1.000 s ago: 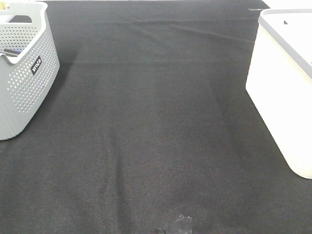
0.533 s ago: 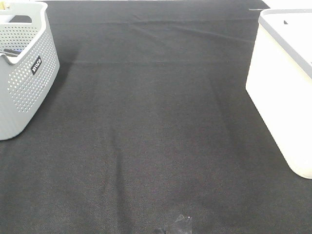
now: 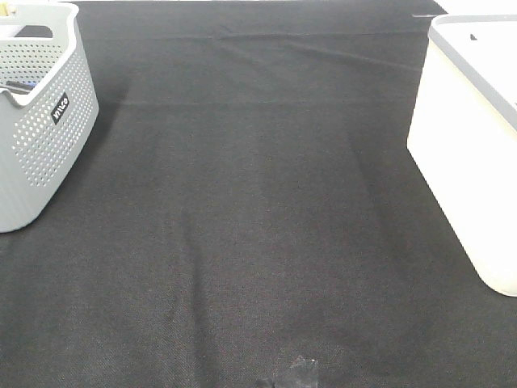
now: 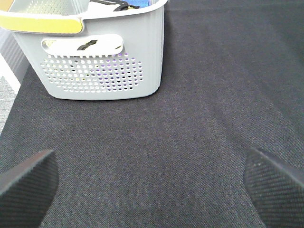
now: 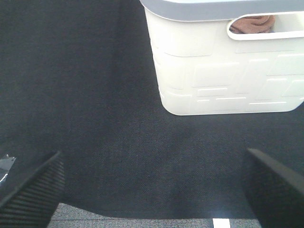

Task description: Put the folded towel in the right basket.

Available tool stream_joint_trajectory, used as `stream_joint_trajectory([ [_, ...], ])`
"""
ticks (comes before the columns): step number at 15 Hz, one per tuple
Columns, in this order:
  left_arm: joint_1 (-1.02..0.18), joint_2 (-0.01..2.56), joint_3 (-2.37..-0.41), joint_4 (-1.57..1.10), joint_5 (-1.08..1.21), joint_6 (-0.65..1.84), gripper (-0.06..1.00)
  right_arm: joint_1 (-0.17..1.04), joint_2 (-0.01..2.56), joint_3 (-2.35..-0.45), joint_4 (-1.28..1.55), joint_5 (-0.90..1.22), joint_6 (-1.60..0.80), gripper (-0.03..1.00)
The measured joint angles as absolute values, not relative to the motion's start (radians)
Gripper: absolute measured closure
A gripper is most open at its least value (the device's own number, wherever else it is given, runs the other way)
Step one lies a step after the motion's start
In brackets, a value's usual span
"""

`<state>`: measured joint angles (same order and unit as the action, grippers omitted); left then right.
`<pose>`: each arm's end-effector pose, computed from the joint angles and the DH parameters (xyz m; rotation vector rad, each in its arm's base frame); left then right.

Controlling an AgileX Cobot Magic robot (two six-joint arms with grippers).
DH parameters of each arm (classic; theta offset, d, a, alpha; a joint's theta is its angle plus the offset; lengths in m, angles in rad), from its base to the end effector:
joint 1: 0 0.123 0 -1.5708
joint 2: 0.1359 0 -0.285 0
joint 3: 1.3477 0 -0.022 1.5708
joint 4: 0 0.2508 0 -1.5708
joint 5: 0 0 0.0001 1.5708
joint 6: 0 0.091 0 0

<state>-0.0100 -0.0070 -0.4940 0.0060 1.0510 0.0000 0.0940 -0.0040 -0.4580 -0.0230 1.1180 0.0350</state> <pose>-0.0048 0.0005 0.2764 0.0099 2.0336 0.0009 -0.0033 -0.0022 0.2611 -0.0618 2.1388 0.0475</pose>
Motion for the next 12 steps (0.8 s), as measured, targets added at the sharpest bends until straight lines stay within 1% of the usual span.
stream_joint_trajectory([
  [3,-0.01,-0.007,-0.494,0.006,1.051,0.0,-0.05,0.039,-0.004,-0.458,-0.016,1.117,0.035,0.0],
  [12,-0.01,-0.007,-0.494,0.006,1.051,0.0,-0.05,0.034,-0.004,-0.458,-0.008,1.117,0.035,0.01],
])
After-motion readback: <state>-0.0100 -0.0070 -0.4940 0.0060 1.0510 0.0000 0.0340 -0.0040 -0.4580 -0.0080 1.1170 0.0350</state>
